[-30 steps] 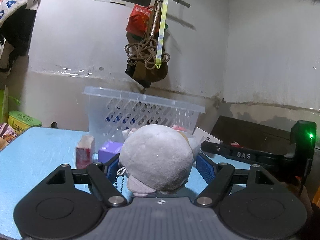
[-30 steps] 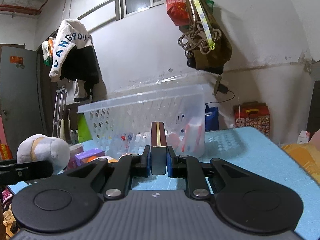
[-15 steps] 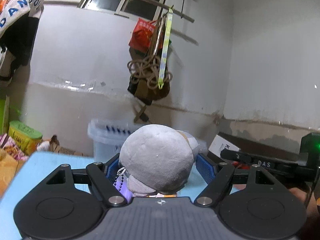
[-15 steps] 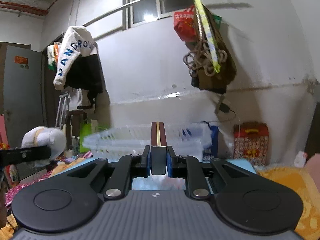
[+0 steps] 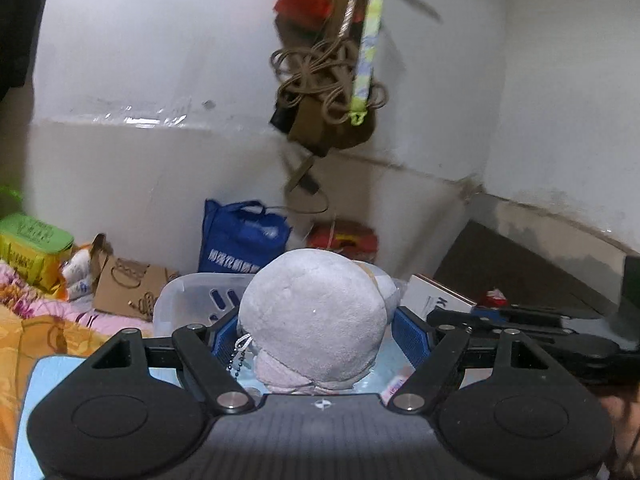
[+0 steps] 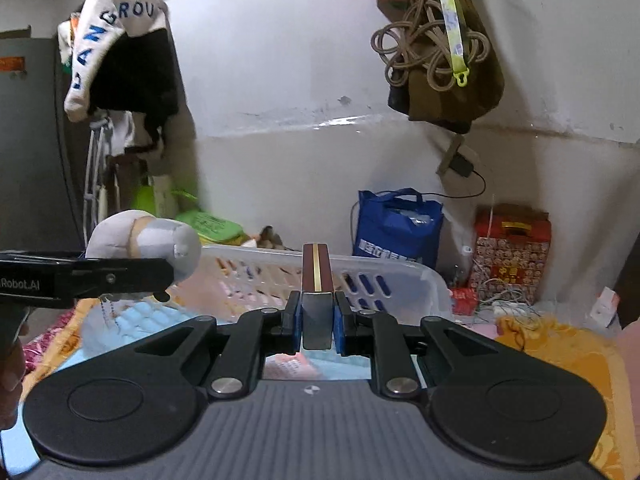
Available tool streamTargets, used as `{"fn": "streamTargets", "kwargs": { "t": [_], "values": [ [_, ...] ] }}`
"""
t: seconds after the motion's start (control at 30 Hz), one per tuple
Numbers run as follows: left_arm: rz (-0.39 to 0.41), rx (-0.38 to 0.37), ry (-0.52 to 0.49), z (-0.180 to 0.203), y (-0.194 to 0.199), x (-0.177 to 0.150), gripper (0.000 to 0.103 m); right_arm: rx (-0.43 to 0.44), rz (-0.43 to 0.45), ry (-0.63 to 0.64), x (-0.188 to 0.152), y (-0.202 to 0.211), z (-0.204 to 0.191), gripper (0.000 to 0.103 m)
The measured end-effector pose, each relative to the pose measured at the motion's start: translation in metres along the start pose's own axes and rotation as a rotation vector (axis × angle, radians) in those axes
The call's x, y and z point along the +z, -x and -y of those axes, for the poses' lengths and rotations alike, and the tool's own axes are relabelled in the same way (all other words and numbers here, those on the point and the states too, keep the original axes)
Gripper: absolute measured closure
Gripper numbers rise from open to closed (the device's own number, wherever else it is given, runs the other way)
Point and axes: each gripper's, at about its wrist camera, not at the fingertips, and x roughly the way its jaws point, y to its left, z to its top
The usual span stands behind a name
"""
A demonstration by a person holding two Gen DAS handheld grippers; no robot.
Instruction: Organize objects
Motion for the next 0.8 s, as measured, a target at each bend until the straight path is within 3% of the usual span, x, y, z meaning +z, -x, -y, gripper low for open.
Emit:
{"fn": "streamTargets", "kwargs": {
  "t": [0.07, 0.13, 0.23, 0.3, 0.37, 0.43, 0.57, 0.67, 0.8],
  "values": [
    [-0.030, -0.009, -0.019, 0.004, -0.011, 0.001, 0.018, -0.005, -0.002, 0.007, -0.001, -0.002, 0.001, 0.081],
    [-0.035, 0.032, -0.031, 0.006, -0.020, 0.000, 0.006, -0.020, -0.009, 0.022, -0.001, -0.004, 0.001, 0.033],
    [-0.016, 0.090, -0.047, 0.007, -0.020, -0.003, 0.004, -0.065, 0.073, 0.016, -0.005, 0.014, -0.001, 0.006],
    [0.033, 0.096, -0.060, 0.008, -0.005, -0.005, 0.003, -0.077, 0.134, -0.001, -0.010, 0.032, -0.002, 0.000],
    [0.088, 0.110, -0.073, 0.011, 0.017, -0.010, 0.002, -0.107, 0.198, -0.040, -0.024, 0.057, -0.004, 0.000],
    [0.126, 0.098, -0.071, 0.010, 0.044, -0.023, 0.000, -0.078, 0.233, -0.086, -0.047, 0.078, -0.007, 0.000],
    [0.094, 0.141, -0.062, -0.003, 0.084, -0.072, 0.000, 0.004, 0.122, -0.112, -0.109, 0.091, -0.024, 0.000],
    [0.019, 0.223, 0.025, -0.019, 0.092, -0.113, 0.003, 0.038, 0.058, -0.095, -0.145, 0.087, -0.044, 0.005],
    [-0.008, 0.242, 0.029, -0.024, 0.096, -0.146, 0.005, 0.051, 0.004, -0.016, -0.157, 0.076, -0.072, 0.008]
  ]
}}
